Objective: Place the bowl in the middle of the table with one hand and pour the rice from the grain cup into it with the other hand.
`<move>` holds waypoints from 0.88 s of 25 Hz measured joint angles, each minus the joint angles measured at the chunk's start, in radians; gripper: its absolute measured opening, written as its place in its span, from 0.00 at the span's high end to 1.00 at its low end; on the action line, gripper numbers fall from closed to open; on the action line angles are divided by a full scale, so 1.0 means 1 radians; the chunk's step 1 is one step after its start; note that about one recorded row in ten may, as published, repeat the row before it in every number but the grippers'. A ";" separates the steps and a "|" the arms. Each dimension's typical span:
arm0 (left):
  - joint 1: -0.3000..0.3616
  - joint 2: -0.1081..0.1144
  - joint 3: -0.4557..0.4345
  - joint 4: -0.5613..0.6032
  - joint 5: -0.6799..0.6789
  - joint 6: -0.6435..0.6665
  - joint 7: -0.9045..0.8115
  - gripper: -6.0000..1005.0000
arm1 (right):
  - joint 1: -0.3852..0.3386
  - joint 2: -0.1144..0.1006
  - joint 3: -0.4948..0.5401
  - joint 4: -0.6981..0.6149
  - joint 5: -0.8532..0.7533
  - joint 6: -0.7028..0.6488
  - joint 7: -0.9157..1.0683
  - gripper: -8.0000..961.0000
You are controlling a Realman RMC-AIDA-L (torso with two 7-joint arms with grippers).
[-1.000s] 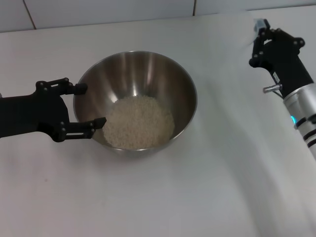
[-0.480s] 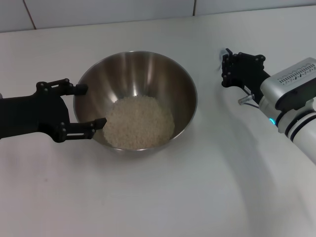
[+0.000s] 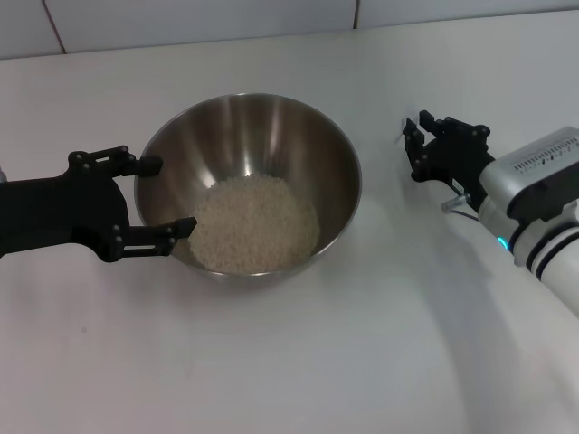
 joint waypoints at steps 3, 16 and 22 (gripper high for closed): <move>0.000 0.000 0.000 0.000 0.000 0.000 0.000 0.16 | -0.043 -0.001 0.000 0.026 -0.001 -0.010 0.000 0.79; 0.011 0.003 0.000 -0.009 -0.004 -0.003 0.000 0.16 | -0.322 -0.009 0.168 0.037 0.011 -0.624 0.205 0.30; 0.003 0.002 0.000 -0.001 -0.001 -0.004 0.000 0.16 | -0.132 -0.084 0.119 -0.204 -0.120 -0.899 0.515 0.20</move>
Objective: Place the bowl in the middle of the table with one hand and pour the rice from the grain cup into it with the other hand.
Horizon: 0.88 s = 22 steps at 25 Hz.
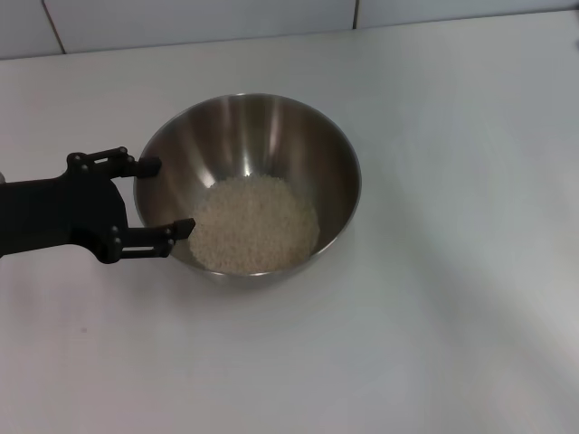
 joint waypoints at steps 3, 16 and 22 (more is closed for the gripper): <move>-0.001 0.000 0.000 0.001 0.001 0.002 0.001 0.16 | 0.147 -0.031 -0.144 -0.161 -0.094 0.014 0.126 0.15; -0.003 0.000 0.001 0.011 0.002 0.004 0.001 0.16 | 0.314 0.078 -0.849 -0.762 -0.079 0.090 0.514 0.15; -0.006 0.000 0.003 0.014 0.002 0.004 0.002 0.16 | 0.292 0.082 -0.933 -0.815 -0.042 0.091 0.573 0.15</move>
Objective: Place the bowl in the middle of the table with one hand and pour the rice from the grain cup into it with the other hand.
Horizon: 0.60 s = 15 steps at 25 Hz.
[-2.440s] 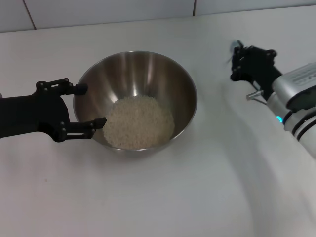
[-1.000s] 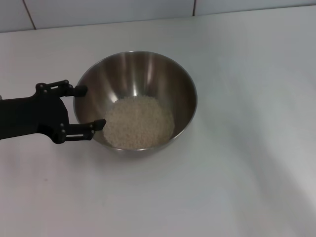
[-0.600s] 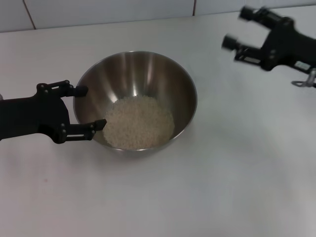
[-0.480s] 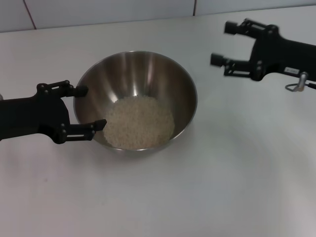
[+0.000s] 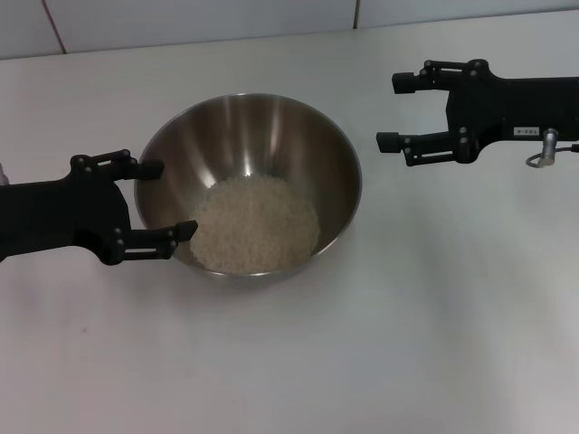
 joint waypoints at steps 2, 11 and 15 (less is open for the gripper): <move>-0.001 0.000 0.000 0.000 0.000 0.000 0.000 0.16 | -0.010 0.000 -0.013 -0.009 0.016 0.000 0.001 0.15; -0.006 -0.002 0.001 0.000 0.000 0.000 -0.001 0.16 | -0.029 0.001 -0.038 -0.017 0.044 0.000 0.004 0.15; -0.007 -0.002 0.000 0.000 -0.001 0.000 -0.001 0.16 | -0.030 0.001 -0.039 -0.014 0.044 0.000 0.004 0.15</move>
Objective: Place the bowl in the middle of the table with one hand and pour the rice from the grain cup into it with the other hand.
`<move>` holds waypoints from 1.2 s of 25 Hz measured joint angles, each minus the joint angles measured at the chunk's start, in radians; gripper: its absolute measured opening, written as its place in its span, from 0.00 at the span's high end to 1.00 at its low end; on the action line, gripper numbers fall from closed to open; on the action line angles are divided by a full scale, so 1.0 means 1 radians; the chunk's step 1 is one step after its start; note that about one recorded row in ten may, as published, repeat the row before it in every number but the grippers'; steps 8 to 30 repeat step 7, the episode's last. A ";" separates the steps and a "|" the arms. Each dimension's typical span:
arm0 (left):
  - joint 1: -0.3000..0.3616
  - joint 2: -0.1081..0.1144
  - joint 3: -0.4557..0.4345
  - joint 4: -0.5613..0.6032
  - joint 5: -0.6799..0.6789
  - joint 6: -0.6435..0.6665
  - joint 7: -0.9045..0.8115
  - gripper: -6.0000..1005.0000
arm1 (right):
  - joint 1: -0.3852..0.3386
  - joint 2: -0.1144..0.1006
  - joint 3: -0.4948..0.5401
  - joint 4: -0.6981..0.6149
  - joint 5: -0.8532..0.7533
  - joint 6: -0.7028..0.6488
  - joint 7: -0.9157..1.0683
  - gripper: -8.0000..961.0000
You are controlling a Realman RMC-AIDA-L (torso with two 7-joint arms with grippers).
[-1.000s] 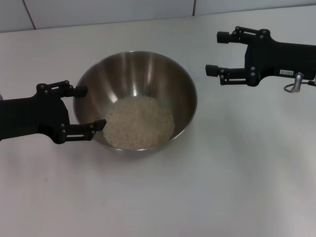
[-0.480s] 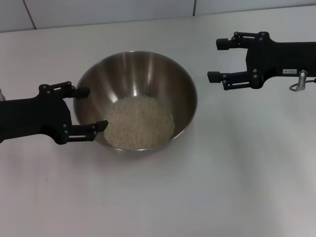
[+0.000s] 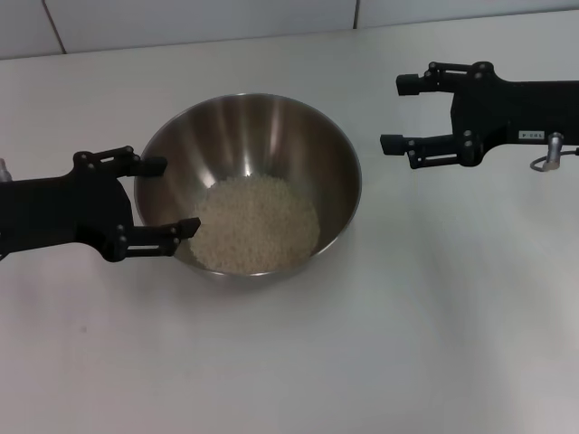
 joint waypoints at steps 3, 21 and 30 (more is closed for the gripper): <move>0.000 0.000 -0.001 0.000 -0.001 0.000 0.000 0.16 | 0.000 0.000 0.000 0.001 0.000 0.000 0.000 0.15; 0.001 0.000 -0.001 0.000 -0.002 0.000 0.000 0.16 | 0.001 0.001 -0.002 0.002 0.000 0.000 0.000 0.15; 0.001 0.000 -0.001 0.000 -0.002 0.000 0.000 0.16 | 0.001 0.001 -0.002 0.002 0.000 0.000 0.000 0.15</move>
